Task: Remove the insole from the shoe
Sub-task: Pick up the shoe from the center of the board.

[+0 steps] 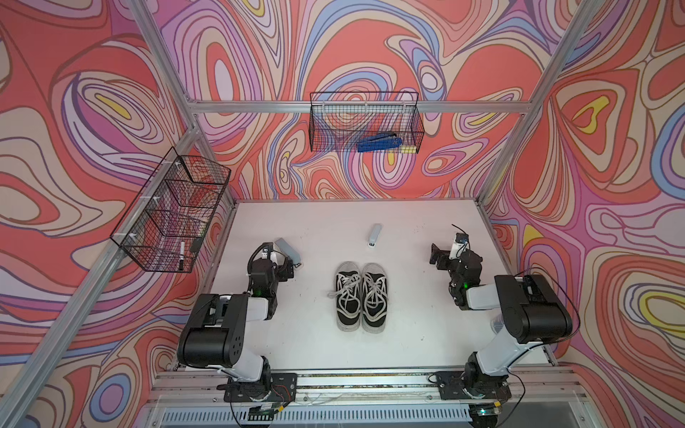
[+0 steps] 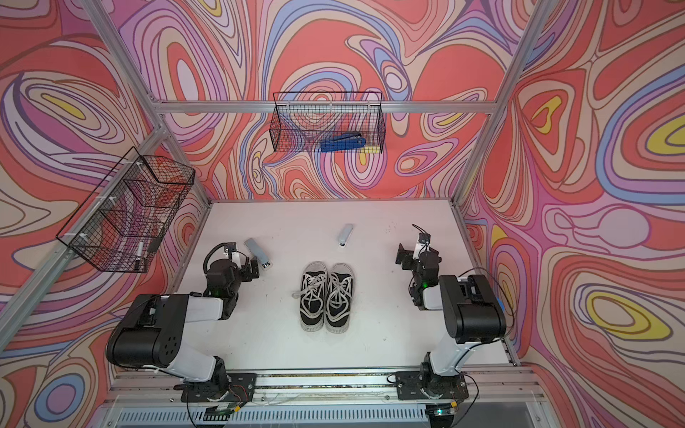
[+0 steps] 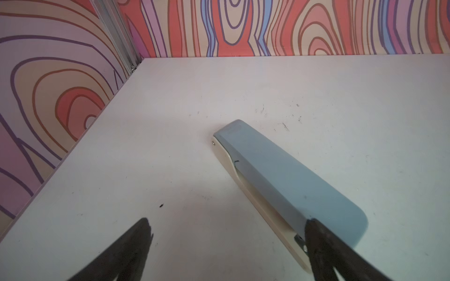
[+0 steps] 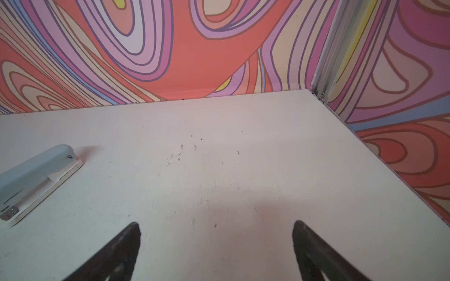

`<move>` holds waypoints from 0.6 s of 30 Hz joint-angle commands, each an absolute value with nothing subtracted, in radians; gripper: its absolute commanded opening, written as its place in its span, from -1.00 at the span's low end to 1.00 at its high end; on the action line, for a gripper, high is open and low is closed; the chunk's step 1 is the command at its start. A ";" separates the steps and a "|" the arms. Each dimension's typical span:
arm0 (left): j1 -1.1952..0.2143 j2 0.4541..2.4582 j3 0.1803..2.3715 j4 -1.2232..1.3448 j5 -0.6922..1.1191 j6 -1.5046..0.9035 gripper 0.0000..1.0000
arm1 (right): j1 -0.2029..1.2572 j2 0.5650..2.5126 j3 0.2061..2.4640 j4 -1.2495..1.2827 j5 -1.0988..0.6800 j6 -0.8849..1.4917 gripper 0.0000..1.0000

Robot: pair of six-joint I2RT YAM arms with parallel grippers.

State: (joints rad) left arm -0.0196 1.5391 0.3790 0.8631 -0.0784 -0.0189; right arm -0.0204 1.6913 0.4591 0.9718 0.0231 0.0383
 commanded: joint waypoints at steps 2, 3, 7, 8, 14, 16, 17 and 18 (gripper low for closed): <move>-0.017 1.540 0.382 0.879 -0.051 -0.011 0.99 | -0.026 1.704 0.462 0.965 0.032 0.043 0.97; -0.017 1.541 0.381 0.880 -0.051 -0.012 1.00 | -0.026 1.704 0.464 0.964 0.033 0.044 0.97; -0.017 1.540 0.382 0.877 -0.051 -0.012 1.00 | -0.026 1.704 0.463 0.964 0.033 0.044 0.97; -0.017 1.541 0.382 0.879 -0.051 -0.011 1.00 | -0.025 1.704 0.464 0.964 0.033 0.044 0.97; -0.017 1.541 0.381 0.879 -0.051 -0.011 1.00 | -0.025 1.704 0.463 0.965 0.032 0.044 0.97; -0.017 1.540 0.381 0.879 -0.050 -0.011 0.99 | -0.025 1.704 0.463 0.965 0.033 0.044 0.97; -0.017 1.541 0.382 0.879 -0.051 -0.012 0.99 | -0.025 1.704 0.464 0.965 0.032 0.043 0.97; -0.017 1.540 0.382 0.879 -0.051 -0.011 1.00 | -0.025 1.704 0.463 0.965 0.032 0.044 0.97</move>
State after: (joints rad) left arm -0.0196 1.5391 0.3790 0.8627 -0.0593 -0.0189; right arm -0.0204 1.6917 0.4591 0.9718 0.0231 0.0387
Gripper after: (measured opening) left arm 0.998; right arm 0.984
